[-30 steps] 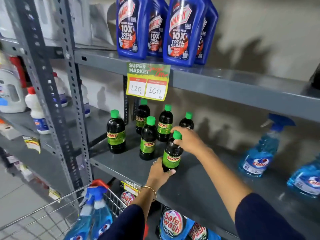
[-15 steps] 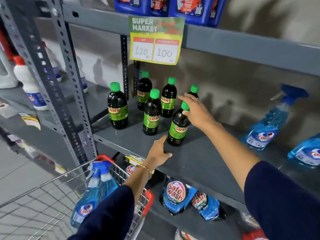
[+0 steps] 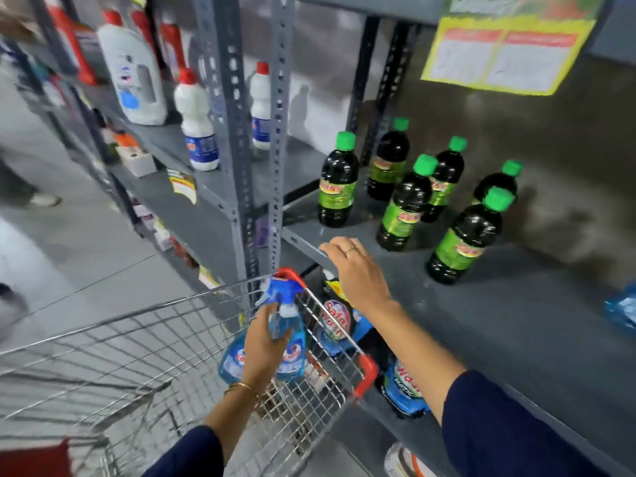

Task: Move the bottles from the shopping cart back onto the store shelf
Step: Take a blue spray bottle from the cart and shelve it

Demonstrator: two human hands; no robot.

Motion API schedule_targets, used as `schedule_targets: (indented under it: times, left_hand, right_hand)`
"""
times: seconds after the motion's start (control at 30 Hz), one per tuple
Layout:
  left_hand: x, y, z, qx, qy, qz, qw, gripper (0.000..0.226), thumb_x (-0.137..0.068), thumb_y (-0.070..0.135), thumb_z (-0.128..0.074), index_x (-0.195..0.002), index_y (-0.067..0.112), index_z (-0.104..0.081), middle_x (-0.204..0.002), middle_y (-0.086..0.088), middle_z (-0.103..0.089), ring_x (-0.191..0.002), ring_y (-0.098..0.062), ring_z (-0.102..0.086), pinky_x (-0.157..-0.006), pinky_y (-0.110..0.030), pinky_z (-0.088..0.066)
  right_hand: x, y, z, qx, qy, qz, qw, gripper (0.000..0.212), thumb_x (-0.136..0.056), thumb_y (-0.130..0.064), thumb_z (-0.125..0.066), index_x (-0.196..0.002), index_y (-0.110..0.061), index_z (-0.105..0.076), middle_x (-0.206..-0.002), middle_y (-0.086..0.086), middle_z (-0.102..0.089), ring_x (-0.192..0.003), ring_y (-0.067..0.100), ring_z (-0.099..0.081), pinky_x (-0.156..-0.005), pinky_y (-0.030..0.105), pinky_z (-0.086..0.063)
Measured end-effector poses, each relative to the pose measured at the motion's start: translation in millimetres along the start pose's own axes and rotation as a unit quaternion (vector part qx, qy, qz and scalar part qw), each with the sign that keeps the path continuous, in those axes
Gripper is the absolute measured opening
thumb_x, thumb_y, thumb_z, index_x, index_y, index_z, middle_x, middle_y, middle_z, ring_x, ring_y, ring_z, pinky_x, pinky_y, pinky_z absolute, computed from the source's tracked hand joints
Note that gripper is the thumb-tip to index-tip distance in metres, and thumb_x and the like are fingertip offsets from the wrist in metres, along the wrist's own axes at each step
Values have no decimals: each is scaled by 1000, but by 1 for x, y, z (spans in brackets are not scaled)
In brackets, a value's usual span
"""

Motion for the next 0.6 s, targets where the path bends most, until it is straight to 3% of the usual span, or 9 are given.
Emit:
schedule_targets:
  times: [0.1,0.23,0.4,0.47,0.6]
  left_hand:
    - [-3,-44,9,-20,-13,48,999,49,-70,3,-71,-113,17,-53,-109,-10,-65,-98,-31,-64,-81,-47,-55]
    - [-6,-82,12,-31,-16,97,995,46,-70,5,-75,-111,9,-55,-105,4,-60,-96,-16,-58,-81,-31,-47]
    - [-19,-134,-13,-59,-78,171,980,57,-68,13,-77,-119,6,-51,-122,-12,-59,-114,-27,-54,-97,-36,-43]
    - [-28,-139,-27,-84,-106,175,975,56,-72,13,-74,-122,4,-50,-123,-10,-55,-116,-24,-51,-96,-31,-38]
    - [-52,-136,-47,-97,-124,176,972,55,-77,18,-68,-128,9,-47,-117,-12,-62,-107,-28,-57,-88,-36,-45]
  right_hand:
    - [-8,-18,-32,-37,-41,-9,998,43,-72,-7,-34,-99,-4,-68,-93,14,-70,-80,32,-69,-64,32,-58]
    - [-15,-27,-87,-78,-146,-32,986,41,-87,2,-44,-126,-9,-51,-125,15,-54,-105,35,-58,-84,42,-48]
    - [-18,-19,-152,-103,-226,-94,964,46,-87,0,-51,-131,-11,-44,-129,17,-52,-112,37,-55,-92,47,-47]
    - [-18,-17,-173,-102,-257,-111,955,50,-88,-3,-54,-135,-9,-40,-135,19,-48,-116,39,-52,-96,47,-44]
    - [-22,-14,-191,-97,-260,-135,951,57,-89,-8,-57,-141,-6,-33,-142,20,-41,-126,36,-41,-103,40,-36]
Point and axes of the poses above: each hand's wrist, its own x-axis away from the middle knuckle, its own z-axis out of the back of the hand, y = z × x, the point moved 3 cm from there along -x, towards the middle knuckle
